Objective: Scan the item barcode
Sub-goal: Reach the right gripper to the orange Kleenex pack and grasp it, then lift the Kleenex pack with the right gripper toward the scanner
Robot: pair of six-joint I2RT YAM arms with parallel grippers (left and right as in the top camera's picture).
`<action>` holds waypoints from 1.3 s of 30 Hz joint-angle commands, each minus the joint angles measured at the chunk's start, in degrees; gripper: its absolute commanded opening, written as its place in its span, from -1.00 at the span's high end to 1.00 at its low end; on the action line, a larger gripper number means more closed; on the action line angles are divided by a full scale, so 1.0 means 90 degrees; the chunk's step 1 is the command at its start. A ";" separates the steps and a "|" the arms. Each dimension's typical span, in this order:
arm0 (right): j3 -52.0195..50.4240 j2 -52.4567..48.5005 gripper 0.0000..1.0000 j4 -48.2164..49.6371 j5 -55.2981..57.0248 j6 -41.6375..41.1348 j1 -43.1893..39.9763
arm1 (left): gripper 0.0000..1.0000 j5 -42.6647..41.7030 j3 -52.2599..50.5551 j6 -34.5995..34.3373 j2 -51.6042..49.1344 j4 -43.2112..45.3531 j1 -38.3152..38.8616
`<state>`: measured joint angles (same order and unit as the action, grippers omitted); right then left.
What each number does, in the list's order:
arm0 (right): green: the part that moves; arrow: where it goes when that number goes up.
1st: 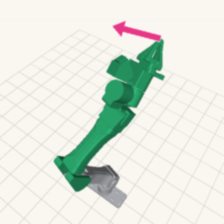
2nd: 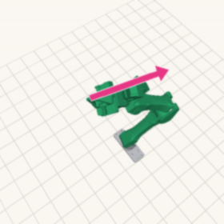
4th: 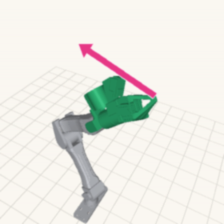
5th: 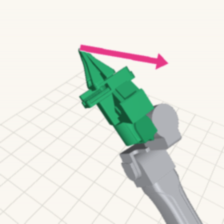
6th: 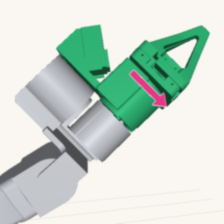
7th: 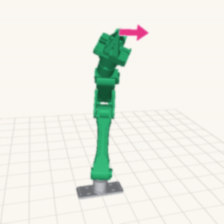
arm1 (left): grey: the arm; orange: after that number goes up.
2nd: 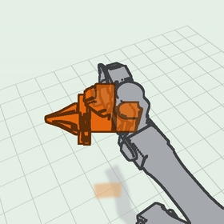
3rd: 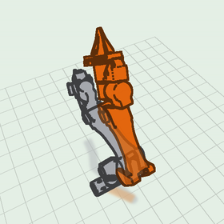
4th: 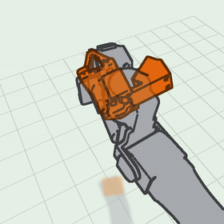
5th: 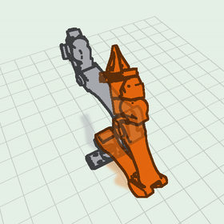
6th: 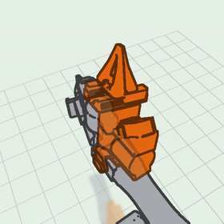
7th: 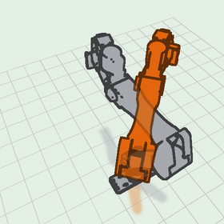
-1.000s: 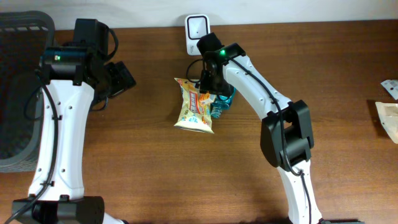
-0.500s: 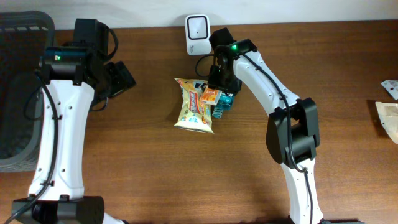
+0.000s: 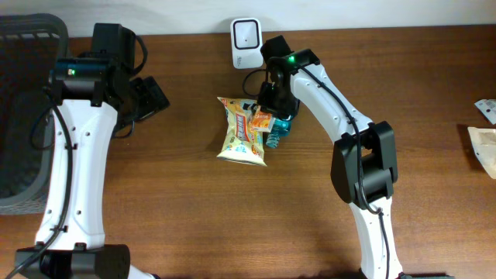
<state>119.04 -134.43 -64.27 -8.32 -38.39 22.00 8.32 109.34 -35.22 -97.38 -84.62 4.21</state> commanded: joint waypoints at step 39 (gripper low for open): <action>0.0665 0.0248 0.92 -0.1049 -0.8369 0.4911 -0.2441 | -0.98 0.0000 0.0012 -0.0066 0.0032 -0.0007 0.0002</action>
<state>123.98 -134.43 -73.52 -73.19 3.92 -0.27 8.32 109.34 -35.22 -97.38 -84.62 4.21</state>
